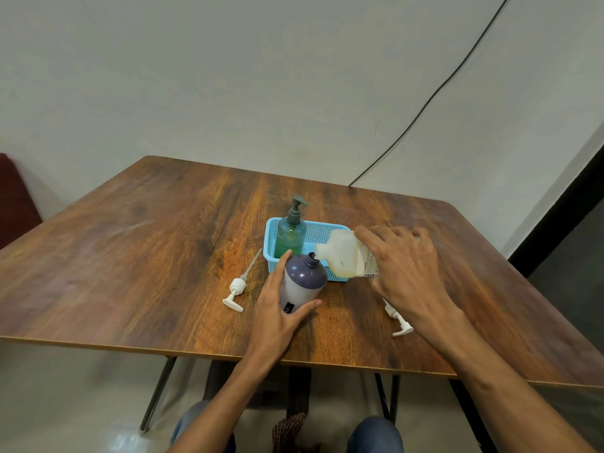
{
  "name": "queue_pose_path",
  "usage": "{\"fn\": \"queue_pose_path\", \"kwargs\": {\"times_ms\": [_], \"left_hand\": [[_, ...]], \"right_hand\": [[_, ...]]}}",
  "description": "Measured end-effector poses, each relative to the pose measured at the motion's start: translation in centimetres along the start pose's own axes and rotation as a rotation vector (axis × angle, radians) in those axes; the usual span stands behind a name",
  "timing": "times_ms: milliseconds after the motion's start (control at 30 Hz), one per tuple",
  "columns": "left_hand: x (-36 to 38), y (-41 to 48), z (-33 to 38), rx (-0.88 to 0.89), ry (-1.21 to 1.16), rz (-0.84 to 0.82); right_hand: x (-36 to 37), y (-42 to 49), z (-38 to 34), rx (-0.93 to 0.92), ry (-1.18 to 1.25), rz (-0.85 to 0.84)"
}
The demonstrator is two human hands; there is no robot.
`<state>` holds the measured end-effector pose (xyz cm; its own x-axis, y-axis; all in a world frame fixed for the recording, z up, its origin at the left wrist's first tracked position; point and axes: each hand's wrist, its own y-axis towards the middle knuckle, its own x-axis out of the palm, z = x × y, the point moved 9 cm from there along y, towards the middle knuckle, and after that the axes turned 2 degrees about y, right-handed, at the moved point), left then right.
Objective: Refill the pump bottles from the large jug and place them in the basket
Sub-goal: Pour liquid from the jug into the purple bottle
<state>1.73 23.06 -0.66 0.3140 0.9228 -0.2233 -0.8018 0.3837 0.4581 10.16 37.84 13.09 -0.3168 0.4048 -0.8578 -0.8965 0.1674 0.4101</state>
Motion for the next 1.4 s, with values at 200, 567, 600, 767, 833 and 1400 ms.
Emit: {"fn": "queue_pose_path", "kwargs": {"times_ms": [200,567,600,767,833,1400], "left_hand": [[0.10,0.04,-0.16,-0.009,0.002,-0.003],[0.17,-0.03,-0.26,-0.011,0.001,-0.008],[0.17,-0.03,-0.27,-0.012,-0.001,-0.009],[0.14,-0.05,-0.14,-0.017,-0.008,-0.011],[0.13,-0.06,-0.06,-0.018,-0.008,-0.010],[0.09,-0.10,-0.42,-0.033,0.005,-0.008]], "right_hand": [[0.07,0.02,0.06,-0.002,-0.006,0.006],[-0.15,0.02,0.00,-0.003,0.006,-0.024],[-0.16,0.01,-0.02,-0.002,0.006,-0.026],[-0.08,-0.01,0.00,0.004,0.007,-0.022],[-0.14,-0.01,-0.02,0.004,-0.008,-0.019],[-0.29,0.09,-0.26,0.006,0.020,-0.071]]}}
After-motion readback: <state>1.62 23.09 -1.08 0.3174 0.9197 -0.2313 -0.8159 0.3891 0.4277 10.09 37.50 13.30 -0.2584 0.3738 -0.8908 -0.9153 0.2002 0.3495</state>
